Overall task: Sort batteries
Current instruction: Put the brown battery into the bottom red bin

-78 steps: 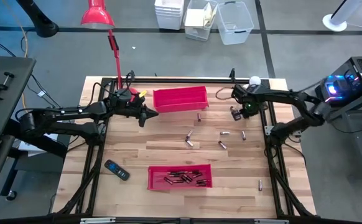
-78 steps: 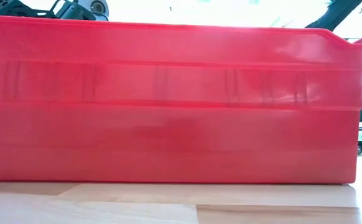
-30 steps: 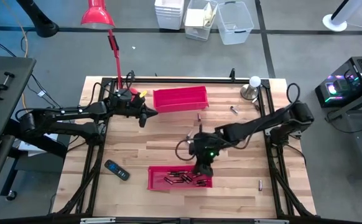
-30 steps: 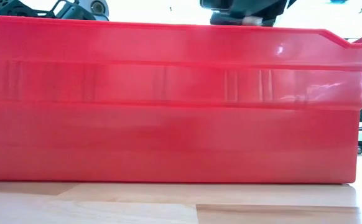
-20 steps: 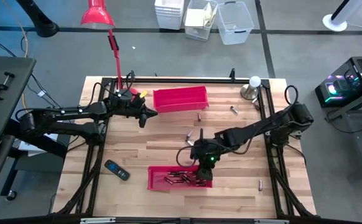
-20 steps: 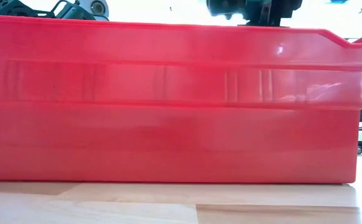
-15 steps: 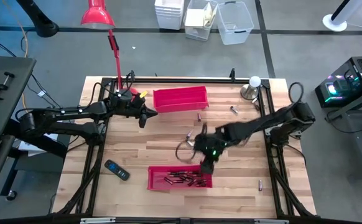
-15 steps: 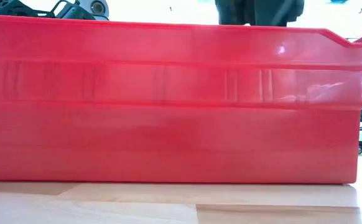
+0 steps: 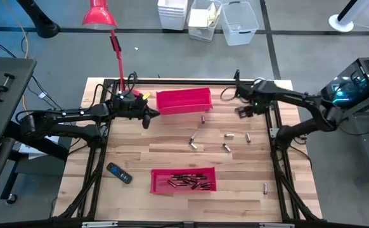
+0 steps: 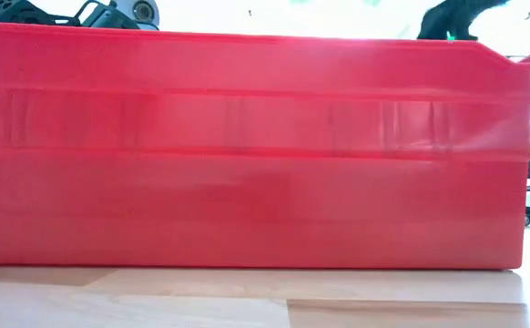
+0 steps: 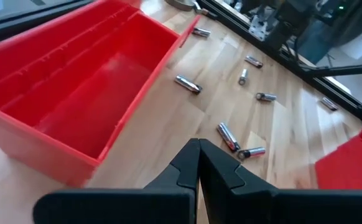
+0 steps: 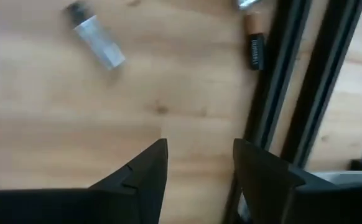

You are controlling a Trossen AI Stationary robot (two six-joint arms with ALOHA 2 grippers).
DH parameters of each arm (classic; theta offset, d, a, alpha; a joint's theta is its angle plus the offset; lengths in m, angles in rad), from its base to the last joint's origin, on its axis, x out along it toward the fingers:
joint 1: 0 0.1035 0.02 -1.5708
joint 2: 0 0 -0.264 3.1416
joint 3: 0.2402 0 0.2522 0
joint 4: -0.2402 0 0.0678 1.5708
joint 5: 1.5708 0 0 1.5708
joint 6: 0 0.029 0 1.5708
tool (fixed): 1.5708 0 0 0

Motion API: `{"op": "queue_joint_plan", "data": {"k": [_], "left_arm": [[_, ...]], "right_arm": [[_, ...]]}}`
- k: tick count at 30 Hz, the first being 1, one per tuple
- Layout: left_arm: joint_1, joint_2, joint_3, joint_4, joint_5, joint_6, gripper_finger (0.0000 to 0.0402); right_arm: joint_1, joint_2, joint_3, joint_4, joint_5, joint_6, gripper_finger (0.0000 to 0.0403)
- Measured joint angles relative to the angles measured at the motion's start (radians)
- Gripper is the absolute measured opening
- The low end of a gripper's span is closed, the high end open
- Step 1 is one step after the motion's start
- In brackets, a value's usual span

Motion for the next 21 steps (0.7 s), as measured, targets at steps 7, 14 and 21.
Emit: {"op": "queue_joint_plan", "data": {"k": [7, 14, 21], "left_arm": [[0.0, 0.0, 0.0, 0.001, -0.033, 0.0, 0.0], [0.0, 0.0, 0.0, 0.001, -0.033, 0.0, 0.0], [0.0, 0.0, 0.0, 0.001, -0.038, 0.0, 0.0]], "right_arm": [[-0.228, 0.062, -0.104, 0.244, 0.043, -0.02, 0.0147], [-0.31, 0.131, -0.105, 0.274, 0.232, 0.146, 0.0109], [-0.362, 0.211, -0.106, 0.306, 0.271, 0.131, 0.0098]]}}
